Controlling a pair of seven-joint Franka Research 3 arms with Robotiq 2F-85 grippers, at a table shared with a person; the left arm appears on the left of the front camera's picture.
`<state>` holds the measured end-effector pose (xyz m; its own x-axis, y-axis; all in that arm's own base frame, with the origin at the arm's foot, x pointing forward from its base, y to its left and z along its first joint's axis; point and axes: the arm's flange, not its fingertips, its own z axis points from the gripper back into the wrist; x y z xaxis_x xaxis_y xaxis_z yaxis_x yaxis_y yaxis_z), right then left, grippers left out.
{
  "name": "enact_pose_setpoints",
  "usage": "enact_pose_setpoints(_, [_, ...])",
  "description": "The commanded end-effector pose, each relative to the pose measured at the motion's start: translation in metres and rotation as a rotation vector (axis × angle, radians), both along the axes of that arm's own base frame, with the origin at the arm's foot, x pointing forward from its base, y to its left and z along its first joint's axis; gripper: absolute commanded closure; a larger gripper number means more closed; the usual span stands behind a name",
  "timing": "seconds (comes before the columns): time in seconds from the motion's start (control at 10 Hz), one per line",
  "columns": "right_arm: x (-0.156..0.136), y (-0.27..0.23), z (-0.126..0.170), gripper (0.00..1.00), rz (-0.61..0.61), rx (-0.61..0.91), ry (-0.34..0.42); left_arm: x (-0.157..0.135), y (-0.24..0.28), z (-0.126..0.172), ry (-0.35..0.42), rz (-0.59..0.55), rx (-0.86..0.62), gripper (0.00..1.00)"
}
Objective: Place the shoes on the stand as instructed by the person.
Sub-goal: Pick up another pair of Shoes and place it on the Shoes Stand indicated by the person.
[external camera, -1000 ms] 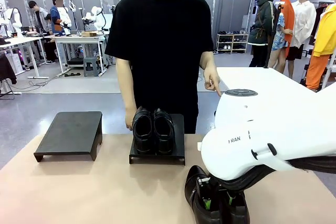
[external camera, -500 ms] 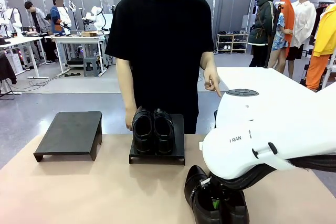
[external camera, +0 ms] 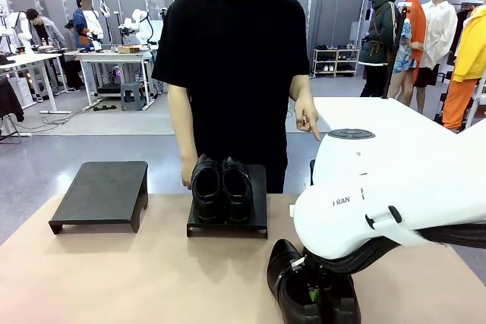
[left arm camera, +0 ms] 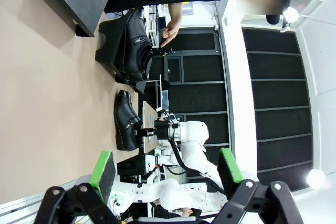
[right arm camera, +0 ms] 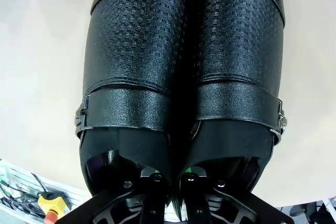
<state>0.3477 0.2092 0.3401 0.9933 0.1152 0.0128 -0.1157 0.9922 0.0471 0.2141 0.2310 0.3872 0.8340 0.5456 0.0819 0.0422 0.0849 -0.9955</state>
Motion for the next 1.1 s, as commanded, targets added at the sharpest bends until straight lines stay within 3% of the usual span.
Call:
enact_pose_setpoints(0.0, [0.000, 0.000, 0.000, 1.00, 0.004, 0.000, 0.000, -0.001, 0.000, 0.002, -0.009, -0.003, -0.012, 0.00])
enact_pose_setpoints(0.5, [0.000, 0.000, 0.000, 1.00, 0.004, 0.000, 0.000, -0.001, 0.000, 0.002, -0.009, -0.003, -0.012, 0.00])
enact_pose_setpoints(0.6, [0.000, -0.001, 0.000, 0.93, 0.000, 0.001, 0.002, -0.001, 0.000, 0.002, -0.009, -0.003, -0.012, 0.00])
enact_pose_setpoints(0.8, [-0.008, -0.003, 0.022, 0.93, 0.038, -0.033, -0.081, -0.001, 0.000, 0.002, -0.009, -0.003, -0.012, 0.00])
enact_pose_setpoints(1.0, [-0.005, -0.016, 0.044, 0.93, 0.022, -0.031, -0.078, -0.001, 0.000, 0.002, -0.009, -0.003, -0.012, 0.00])
